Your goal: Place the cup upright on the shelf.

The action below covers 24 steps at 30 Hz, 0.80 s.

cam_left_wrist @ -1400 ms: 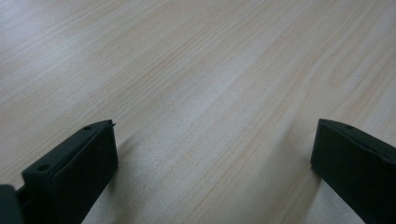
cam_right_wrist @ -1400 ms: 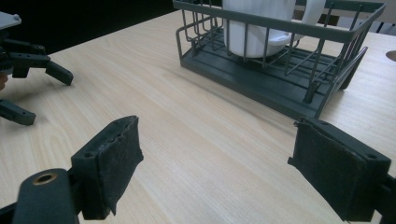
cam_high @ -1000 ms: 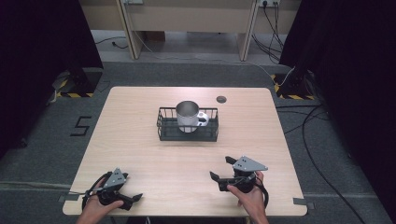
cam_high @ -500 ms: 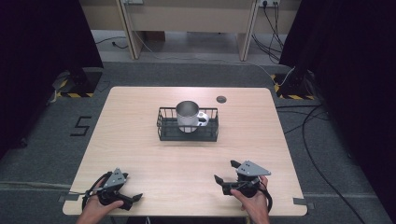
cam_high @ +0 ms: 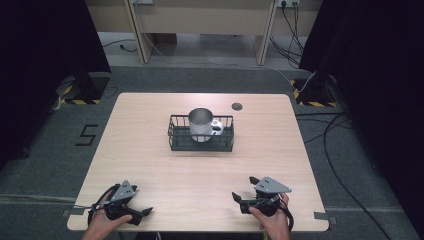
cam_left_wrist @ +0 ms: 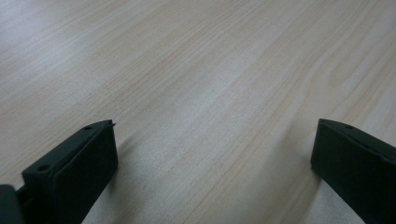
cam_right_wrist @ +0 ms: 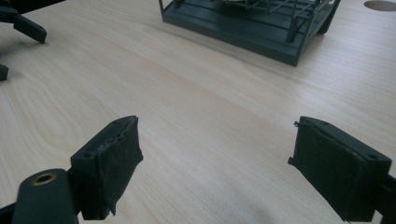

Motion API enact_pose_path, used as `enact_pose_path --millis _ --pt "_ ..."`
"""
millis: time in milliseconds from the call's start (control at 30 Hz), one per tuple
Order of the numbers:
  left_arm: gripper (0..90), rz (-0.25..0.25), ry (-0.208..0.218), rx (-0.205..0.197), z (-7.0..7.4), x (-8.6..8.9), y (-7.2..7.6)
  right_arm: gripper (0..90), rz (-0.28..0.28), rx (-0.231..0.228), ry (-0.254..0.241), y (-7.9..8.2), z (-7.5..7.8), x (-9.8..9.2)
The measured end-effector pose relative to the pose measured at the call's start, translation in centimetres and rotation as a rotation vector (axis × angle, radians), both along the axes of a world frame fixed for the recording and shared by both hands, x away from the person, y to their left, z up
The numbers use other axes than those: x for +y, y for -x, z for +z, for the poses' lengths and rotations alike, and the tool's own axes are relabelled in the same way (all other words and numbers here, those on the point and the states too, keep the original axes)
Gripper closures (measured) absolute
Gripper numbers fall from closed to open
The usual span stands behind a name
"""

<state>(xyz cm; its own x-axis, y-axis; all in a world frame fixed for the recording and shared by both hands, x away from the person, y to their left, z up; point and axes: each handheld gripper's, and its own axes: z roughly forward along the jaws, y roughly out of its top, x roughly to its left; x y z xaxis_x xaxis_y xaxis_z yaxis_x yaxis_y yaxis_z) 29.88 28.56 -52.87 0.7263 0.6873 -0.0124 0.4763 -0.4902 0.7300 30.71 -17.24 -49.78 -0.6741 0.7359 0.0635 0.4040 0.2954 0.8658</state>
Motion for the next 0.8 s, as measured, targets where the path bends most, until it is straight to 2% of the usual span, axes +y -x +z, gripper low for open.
enact_pose_path --millis 367,500,800 --pt "0.0 0.000 0.000 0.000 0.0 0.0 0.0 15.3 0.015 0.026 0.029 0.6 -0.5 0.1" --pt "0.0 0.000 0.000 0.000 0.0 0.0 0.0 15.4 0.043 0.039 0.019 0.9 -0.9 0.3" --pt "0.0 0.000 0.001 0.000 0.0 0.0 0.0 15.4 0.029 0.058 0.020 1.4 -1.4 -0.1"
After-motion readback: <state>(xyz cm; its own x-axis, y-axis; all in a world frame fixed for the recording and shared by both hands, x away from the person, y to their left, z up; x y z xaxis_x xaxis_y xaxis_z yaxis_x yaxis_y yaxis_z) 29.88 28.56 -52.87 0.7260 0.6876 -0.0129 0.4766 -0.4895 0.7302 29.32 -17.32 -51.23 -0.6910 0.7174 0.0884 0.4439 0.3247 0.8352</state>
